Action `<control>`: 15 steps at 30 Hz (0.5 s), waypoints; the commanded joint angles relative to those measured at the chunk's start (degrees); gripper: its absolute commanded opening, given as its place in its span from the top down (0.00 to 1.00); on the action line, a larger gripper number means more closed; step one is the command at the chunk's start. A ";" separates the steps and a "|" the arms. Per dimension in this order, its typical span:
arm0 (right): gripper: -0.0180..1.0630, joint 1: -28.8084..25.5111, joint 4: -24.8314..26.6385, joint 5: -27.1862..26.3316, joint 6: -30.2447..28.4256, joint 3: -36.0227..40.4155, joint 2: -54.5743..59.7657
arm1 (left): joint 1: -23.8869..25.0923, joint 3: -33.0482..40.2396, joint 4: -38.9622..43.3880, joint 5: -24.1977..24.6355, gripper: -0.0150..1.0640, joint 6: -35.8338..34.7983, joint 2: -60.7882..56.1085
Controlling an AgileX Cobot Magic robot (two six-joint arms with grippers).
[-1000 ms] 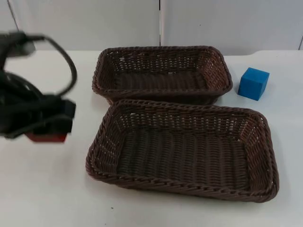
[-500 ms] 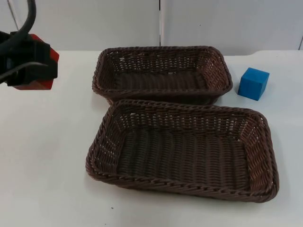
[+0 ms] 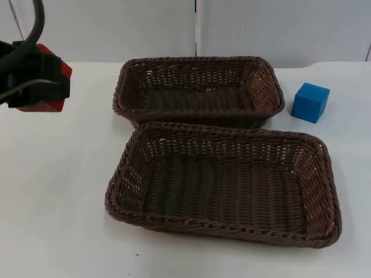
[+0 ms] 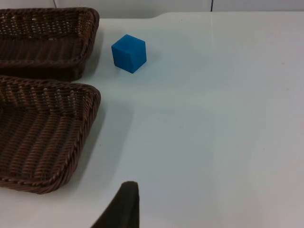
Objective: Pick up one cube with the left hand and place it into the upper basket. Pick up one cube with the right hand and place it into the lower basket.
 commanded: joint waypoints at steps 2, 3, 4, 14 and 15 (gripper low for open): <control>0.01 -0.33 0.29 -0.45 -0.29 0.27 -0.20 | -0.17 0.04 0.39 -0.66 0.99 0.04 -0.50; 0.01 -0.33 0.29 -0.45 -0.29 0.27 -0.20 | -0.17 0.04 0.39 -0.78 0.99 0.04 -0.50; 0.01 -0.33 0.29 -0.45 -0.29 0.27 -0.20 | -0.17 0.04 0.39 -0.78 0.99 0.04 -0.50; 0.01 -0.33 0.29 -0.45 -0.29 0.27 -0.20 | -0.17 0.04 0.39 -1.89 0.99 0.04 -0.50; 0.01 -0.33 0.29 -0.45 -0.29 0.27 -0.20 | -0.17 0.04 0.39 -1.89 0.99 0.04 -0.50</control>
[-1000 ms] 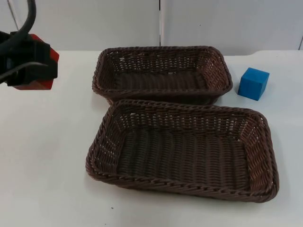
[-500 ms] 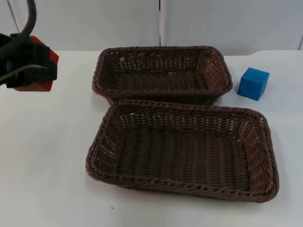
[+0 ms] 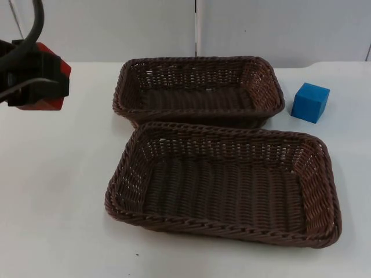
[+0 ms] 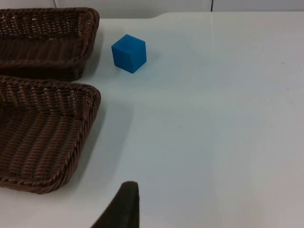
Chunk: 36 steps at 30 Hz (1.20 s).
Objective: Pick up one cube with the left hand and place it into the upper basket. Pick up one cube with the right hand and place it into the lower basket.
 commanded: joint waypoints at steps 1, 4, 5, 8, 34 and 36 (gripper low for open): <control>0.01 -0.33 0.29 -0.45 -0.29 0.27 -0.20 | -0.17 0.04 0.13 -1.54 0.99 0.04 -0.50; 0.01 -0.33 0.29 -0.45 -0.12 0.27 -0.20 | -0.17 -0.52 -0.15 -2.30 0.99 0.04 -0.50; 0.01 -0.33 0.29 -0.45 -0.12 0.27 -0.20 | -0.17 -0.52 -0.15 -2.30 0.99 0.04 -0.50; 0.01 -0.33 0.29 -0.45 -0.12 0.27 -0.20 | -0.17 -3.12 -0.15 0.08 0.99 0.04 0.16; 0.01 -0.33 0.29 -0.45 -0.12 0.27 -0.20 | -0.82 -40.94 -0.17 13.03 0.99 4.84 39.83; 0.01 -0.33 0.29 -0.45 -0.12 0.27 -0.20 | -1.42 -44.29 -0.17 13.48 0.99 6.27 43.19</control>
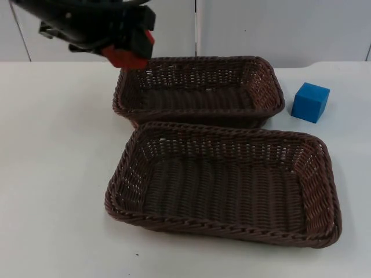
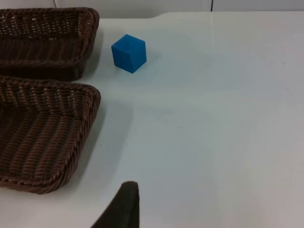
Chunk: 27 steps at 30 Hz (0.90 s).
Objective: Pick up one cube with the left hand and place it into the upper basket. Pick up one cube with the right hand and place it into the lower basket.
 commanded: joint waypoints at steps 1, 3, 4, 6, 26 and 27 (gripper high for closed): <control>0.01 -0.33 0.29 -0.45 -0.12 0.27 -0.20 | -1.10 -3.57 -0.17 0.73 0.99 1.72 2.99; 0.01 -0.33 0.29 -0.45 -0.12 0.27 -0.20 | -1.80 -7.32 -0.17 1.59 0.99 1.72 6.09; 0.01 -0.33 0.29 -0.45 -0.12 0.27 -0.20 | -2.21 -9.21 -0.18 1.87 0.99 2.18 7.83; 0.01 -0.33 0.29 -0.45 -0.12 0.27 -0.20 | -2.82 -10.75 -0.18 1.87 0.99 2.18 9.54; 0.01 -0.33 0.29 -0.45 -0.12 0.27 -0.20 | -5.08 -28.66 -0.31 -4.08 0.99 2.18 28.29; 0.01 -0.33 0.29 -0.45 -0.12 0.27 -0.20 | -5.08 -28.66 -0.21 -4.19 0.99 2.18 28.82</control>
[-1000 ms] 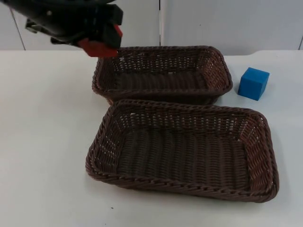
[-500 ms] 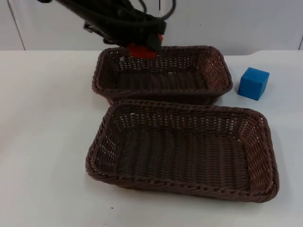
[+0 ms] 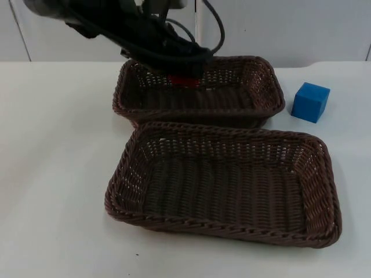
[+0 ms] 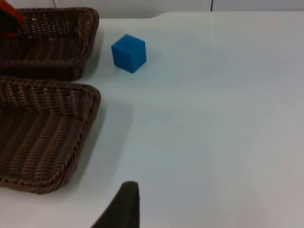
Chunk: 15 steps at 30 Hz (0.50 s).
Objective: Pick up one cube with the left hand and place it into the upper basket. Pick up one cube with the right hand and place it into the lower basket.
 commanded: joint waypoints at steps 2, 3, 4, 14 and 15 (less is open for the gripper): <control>0.01 -0.33 0.29 -0.45 -0.12 0.27 -0.20 | -0.26 -0.59 -0.21 -0.94 0.99 0.24 1.34; 0.01 -0.33 0.29 -0.45 -0.12 0.27 -0.20 | -0.26 -0.70 -0.21 -0.94 0.99 0.24 2.04; 0.01 -0.33 0.29 -0.45 -0.12 0.27 -0.20 | -0.26 -0.70 -0.21 -0.94 0.99 0.24 2.51; 0.01 -0.33 0.29 -0.45 -0.12 0.27 -0.20 | -0.26 -0.75 -0.11 0.13 0.99 0.24 3.72; 0.01 -0.33 0.29 -0.45 -0.12 0.27 -0.20 | -0.26 -0.75 -0.22 0.38 0.99 -0.28 3.72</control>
